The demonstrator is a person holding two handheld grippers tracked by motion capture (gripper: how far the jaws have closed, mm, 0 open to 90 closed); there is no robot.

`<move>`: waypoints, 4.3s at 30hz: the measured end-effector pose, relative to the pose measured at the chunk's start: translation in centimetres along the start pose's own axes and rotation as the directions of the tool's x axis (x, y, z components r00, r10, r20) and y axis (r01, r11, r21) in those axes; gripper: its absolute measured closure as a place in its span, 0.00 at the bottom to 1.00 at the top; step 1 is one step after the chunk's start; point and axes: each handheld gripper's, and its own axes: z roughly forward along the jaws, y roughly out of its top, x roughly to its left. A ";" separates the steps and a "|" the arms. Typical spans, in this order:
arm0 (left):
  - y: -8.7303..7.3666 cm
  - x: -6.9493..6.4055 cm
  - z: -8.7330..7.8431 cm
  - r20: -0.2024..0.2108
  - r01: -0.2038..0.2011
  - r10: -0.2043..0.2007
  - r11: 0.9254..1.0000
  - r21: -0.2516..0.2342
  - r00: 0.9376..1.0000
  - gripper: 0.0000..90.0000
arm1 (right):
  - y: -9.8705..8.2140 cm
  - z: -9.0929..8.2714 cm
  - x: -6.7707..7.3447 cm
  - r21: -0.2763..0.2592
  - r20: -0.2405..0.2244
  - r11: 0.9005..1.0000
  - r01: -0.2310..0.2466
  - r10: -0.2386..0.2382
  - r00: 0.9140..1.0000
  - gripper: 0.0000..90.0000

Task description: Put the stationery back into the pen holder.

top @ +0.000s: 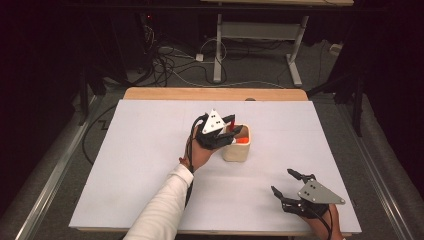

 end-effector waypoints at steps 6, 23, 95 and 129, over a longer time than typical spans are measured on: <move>0.2 0.1 -0.1 -0.009 -0.023 0.024 1.000 0.021 1.000 0.53 | 0.0 0.0 0.0 0.001 -0.002 1.000 -0.001 0.001 1.000 0.30; 0.6 -0.5 -0.2 -0.033 -0.082 0.084 0.995 0.052 0.996 0.40 | 0.0 0.1 0.1 0.002 -0.008 1.000 0.000 0.000 1.000 0.30; -0.2 -3.7 -5.8 -0.057 -0.302 0.308 0.949 0.096 0.950 0.21 | 0.3 0.3 0.7 -0.016 -0.007 1.000 -0.008 0.008 1.000 0.28; -3.0 -4.1 -8.7 -0.044 -0.309 0.315 0.946 0.099 0.948 0.21 | 0.2 0.6 1.0 -0.014 -0.002 1.000 -0.004 0.004 1.000 0.22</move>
